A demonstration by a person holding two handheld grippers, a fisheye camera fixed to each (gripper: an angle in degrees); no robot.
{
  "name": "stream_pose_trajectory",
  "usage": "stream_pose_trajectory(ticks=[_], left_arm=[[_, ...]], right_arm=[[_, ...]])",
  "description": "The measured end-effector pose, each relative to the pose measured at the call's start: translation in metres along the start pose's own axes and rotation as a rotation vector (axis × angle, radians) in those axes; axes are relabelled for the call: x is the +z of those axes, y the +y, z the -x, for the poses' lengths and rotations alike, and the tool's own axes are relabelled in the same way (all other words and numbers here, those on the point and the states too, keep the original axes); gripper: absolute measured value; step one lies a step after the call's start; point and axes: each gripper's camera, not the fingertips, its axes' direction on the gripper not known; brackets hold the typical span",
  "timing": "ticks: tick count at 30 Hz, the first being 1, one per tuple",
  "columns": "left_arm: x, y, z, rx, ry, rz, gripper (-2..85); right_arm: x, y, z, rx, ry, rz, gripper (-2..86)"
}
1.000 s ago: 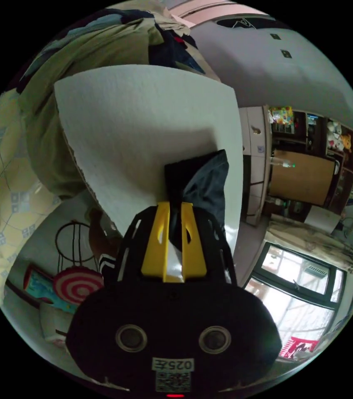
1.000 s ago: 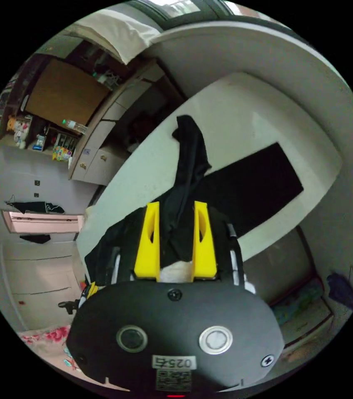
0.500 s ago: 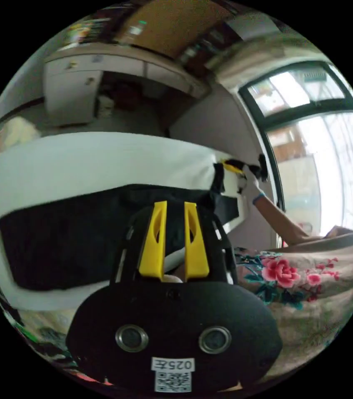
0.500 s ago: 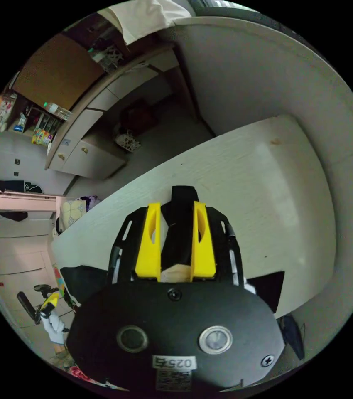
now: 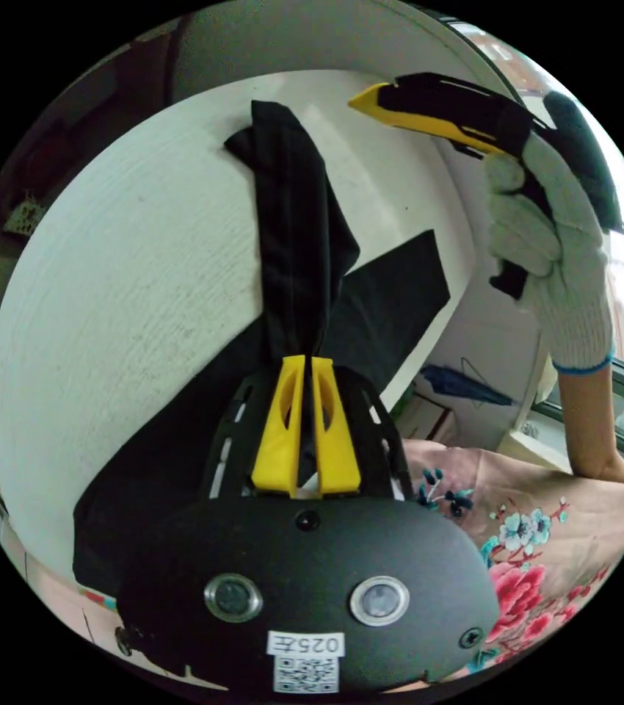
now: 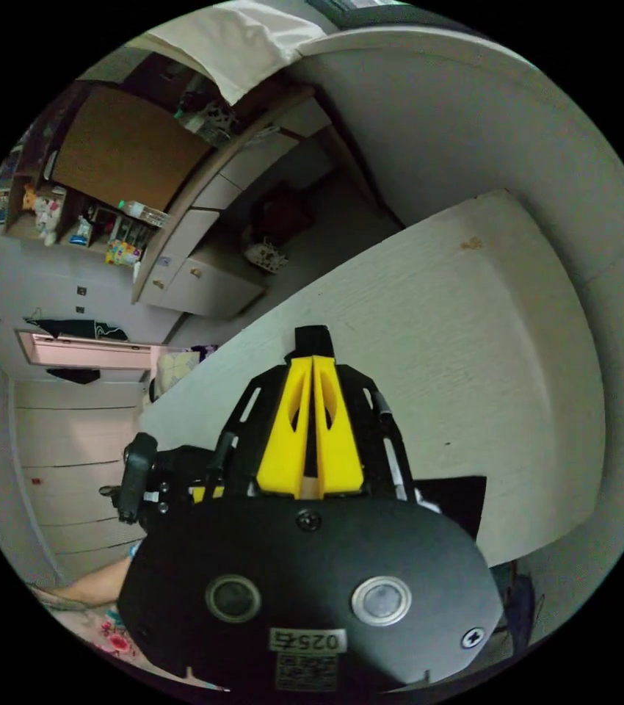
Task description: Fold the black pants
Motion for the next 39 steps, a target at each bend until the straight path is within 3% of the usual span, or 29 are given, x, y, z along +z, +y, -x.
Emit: stream_pose_trajectory(ticks=[3, 8, 14, 16, 23, 26, 29, 33, 36, 39], left_arm=[[0.024, 0.007, 0.01, 0.008, 0.03, -0.035, -1.1], [0.066, 0.013, 0.01, 0.045, 0.004, -0.068, -1.4], [0.138, 0.005, 0.03, 0.05, -0.108, 0.021, -1.1], [0.162, 0.006, 0.034, 0.077, -0.153, 0.023, -1.0], [0.22, 0.016, 0.043, 0.167, -0.264, -0.007, -0.9], [0.242, 0.019, 0.056, 0.181, -0.269, -0.008, -0.9], [0.256, 0.025, 0.074, 0.116, -0.247, 0.008, -0.9], [0.237, 0.058, 0.089, 0.033, -0.276, -0.198, -0.9], [0.229, 0.086, 0.084, 0.114, -0.285, -0.319, -0.9], [0.256, 0.099, 0.076, 0.267, -0.197, -0.304, -0.9]], right_arm=[[-0.022, 0.014, -0.003, 0.02, -0.036, -0.023, 0.4], [-0.017, 0.022, 0.028, -0.031, -0.166, 0.011, 9.0], [0.041, 0.021, 0.101, -0.126, 0.113, 0.097, 7.1], [0.05, 0.038, 0.122, -0.174, 0.268, 0.009, 0.6], [0.056, 0.066, 0.171, -0.347, 0.46, -0.02, -0.9], [0.045, 0.068, 0.166, -0.292, 0.378, -0.033, -1.0], [0.012, 0.07, 0.147, -0.19, 0.15, -0.073, -1.0], [-0.058, 0.063, 0.143, -0.273, -0.192, -0.084, -0.9], [-0.133, 0.08, 0.132, -0.274, -0.327, -0.177, -0.9], [-0.188, 0.124, 0.1, -0.253, -0.378, -0.202, -0.8]])
